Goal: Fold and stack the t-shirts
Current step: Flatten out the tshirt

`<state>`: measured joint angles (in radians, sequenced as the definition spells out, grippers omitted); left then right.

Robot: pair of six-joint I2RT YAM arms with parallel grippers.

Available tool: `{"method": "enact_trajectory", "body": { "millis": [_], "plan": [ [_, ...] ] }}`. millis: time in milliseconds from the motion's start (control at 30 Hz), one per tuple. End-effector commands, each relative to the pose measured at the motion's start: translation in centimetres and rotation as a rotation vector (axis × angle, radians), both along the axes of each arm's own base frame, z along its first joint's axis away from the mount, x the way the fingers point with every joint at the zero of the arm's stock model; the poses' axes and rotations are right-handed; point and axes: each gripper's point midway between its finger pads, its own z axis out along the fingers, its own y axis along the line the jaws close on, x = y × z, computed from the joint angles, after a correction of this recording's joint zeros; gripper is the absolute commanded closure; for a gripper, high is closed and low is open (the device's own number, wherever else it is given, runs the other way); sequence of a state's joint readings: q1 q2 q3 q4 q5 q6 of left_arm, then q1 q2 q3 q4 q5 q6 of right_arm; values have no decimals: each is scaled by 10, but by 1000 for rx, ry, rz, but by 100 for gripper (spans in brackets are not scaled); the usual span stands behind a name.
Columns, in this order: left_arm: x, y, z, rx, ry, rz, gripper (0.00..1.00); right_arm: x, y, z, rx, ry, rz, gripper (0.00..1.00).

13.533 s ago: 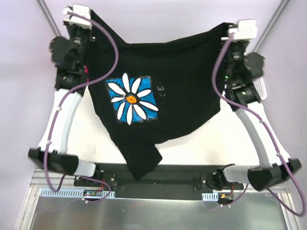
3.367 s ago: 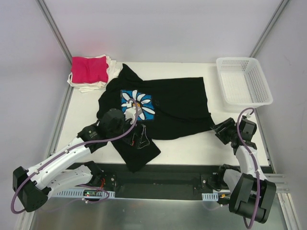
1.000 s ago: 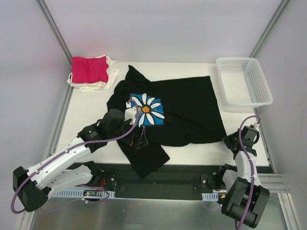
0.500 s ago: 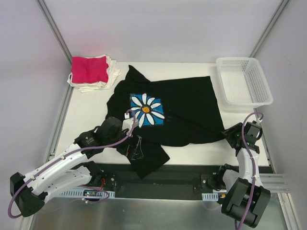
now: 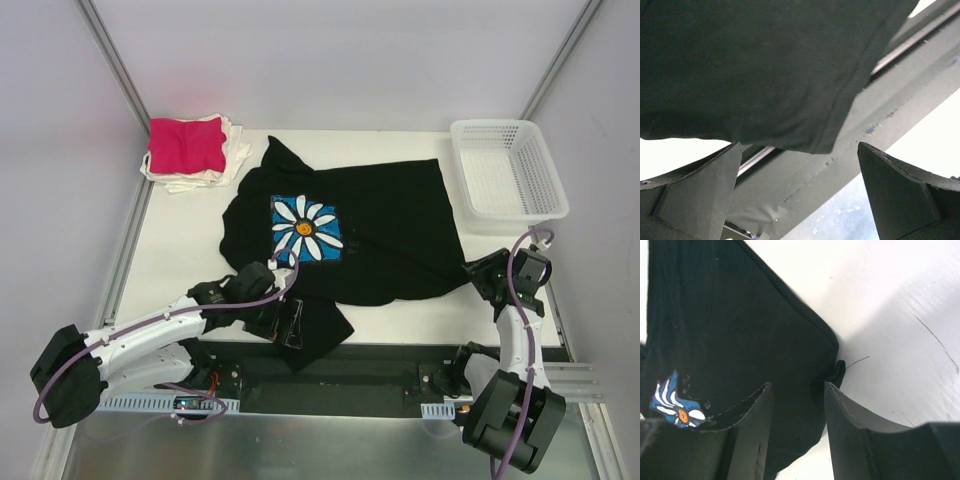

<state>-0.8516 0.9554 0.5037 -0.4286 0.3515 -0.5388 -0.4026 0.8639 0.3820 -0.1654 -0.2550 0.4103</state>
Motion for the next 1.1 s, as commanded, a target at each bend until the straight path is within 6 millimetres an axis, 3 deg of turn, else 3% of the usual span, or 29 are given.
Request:
{"method": "enact_trajectory", "body": {
  "millis": [0, 533, 700, 933, 1033, 1067],
  "plan": [
    [20, -12, -6, -59, -65, 116, 1, 19, -2, 34, 2, -99, 12, 54],
    [11, -4, -33, 37, -22, 123, 4, 33, -1, 60, 30, -147, 27, 60],
    [24, -11, -23, 35, -67, 125, 9, 34, 1, 62, 36, -152, 33, 60],
    [38, -27, -13, 31, -99, 79, 26, 31, 8, 62, 57, -162, 57, 60],
    [40, -31, -9, 22, -103, 70, 24, 37, 15, 68, 45, -186, 99, 59],
    [40, -32, -7, 17, -111, 64, 14, 38, 24, 69, 17, -180, 150, 59]
  ]
}}
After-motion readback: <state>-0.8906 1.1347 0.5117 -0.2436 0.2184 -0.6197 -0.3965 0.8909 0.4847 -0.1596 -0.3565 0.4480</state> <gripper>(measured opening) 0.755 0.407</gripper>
